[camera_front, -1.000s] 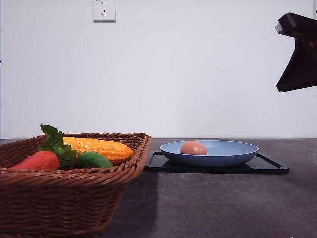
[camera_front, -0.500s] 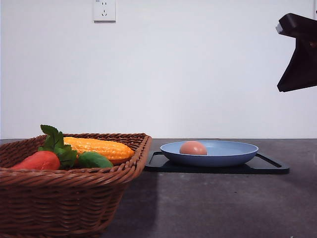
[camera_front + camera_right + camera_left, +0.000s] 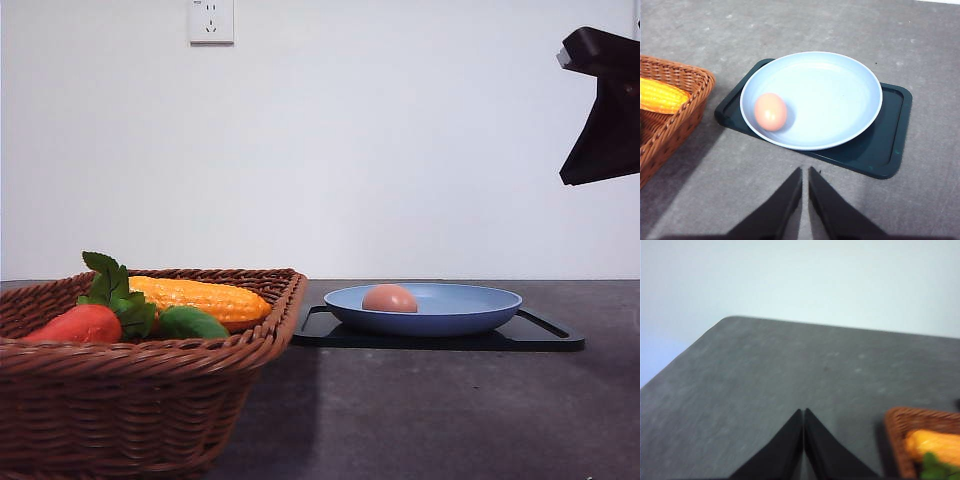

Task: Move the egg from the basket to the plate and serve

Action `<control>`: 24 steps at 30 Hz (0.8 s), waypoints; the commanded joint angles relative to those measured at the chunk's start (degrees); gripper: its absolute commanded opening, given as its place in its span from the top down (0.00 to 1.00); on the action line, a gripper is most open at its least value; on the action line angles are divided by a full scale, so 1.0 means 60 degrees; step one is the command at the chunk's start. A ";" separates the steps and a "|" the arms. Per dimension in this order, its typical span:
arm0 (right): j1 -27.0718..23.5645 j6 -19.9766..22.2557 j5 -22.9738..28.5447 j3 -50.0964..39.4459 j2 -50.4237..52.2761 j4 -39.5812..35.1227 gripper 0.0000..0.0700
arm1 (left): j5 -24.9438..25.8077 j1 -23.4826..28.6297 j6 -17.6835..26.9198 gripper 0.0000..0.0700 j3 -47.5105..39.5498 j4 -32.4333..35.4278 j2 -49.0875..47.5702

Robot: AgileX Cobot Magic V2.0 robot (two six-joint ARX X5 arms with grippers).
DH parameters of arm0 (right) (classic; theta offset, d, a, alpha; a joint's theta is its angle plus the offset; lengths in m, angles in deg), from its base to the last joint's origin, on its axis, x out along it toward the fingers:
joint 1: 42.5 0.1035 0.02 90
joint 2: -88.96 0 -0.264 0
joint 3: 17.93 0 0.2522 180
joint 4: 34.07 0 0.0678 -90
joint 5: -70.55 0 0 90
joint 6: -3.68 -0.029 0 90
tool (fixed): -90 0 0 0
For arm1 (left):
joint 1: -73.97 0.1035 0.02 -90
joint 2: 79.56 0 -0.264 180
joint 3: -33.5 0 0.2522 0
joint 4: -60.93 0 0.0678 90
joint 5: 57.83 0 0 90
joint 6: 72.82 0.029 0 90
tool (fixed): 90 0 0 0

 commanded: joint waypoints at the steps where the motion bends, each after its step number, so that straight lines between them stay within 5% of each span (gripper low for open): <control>1: 0.0064 -0.0124 0.0018 0.0047 -0.0025 -0.0102 1.00 | 0.0151 0.0140 -0.0027 1.00 -0.0273 0.0087 -0.0173; 13: 0.0064 -0.0124 0.0018 0.0047 -0.0025 -0.0106 1.00 | 0.0248 0.0473 -0.0377 1.00 -0.1819 0.0229 -0.0424; 24: 0.0064 -0.0124 0.0018 0.0047 -0.0025 -0.0104 1.00 | 0.0485 0.0472 -0.0698 1.00 -0.2810 0.1878 -0.0424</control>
